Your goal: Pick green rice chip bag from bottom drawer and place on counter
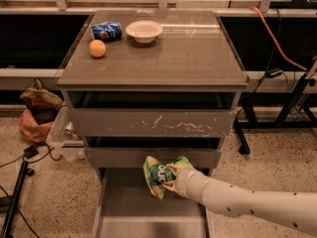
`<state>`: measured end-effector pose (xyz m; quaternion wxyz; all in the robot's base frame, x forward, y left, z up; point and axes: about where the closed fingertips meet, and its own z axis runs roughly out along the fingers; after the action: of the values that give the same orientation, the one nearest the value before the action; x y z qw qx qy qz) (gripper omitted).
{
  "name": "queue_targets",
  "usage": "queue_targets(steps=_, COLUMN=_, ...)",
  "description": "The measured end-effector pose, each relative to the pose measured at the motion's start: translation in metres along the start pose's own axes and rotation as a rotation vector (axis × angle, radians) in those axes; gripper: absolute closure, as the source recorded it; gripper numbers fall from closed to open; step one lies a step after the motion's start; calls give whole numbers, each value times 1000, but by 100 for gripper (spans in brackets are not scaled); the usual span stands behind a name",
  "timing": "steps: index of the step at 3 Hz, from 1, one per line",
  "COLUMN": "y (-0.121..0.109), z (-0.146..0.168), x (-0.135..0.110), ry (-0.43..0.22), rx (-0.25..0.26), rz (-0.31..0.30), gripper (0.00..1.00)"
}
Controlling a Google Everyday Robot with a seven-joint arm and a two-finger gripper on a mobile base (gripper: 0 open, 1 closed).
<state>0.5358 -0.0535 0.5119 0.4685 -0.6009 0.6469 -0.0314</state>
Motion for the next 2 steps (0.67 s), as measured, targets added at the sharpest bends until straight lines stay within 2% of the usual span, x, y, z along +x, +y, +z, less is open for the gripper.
queue_targets(steps=1, y=-17, z=-32, x=-41, ry=-41, rx=11, rz=-62, gripper=100)
queue_targets(steps=2, y=-60, z=-76, x=-118, ry=-76, rx=89, rz=-179, gripper=100)
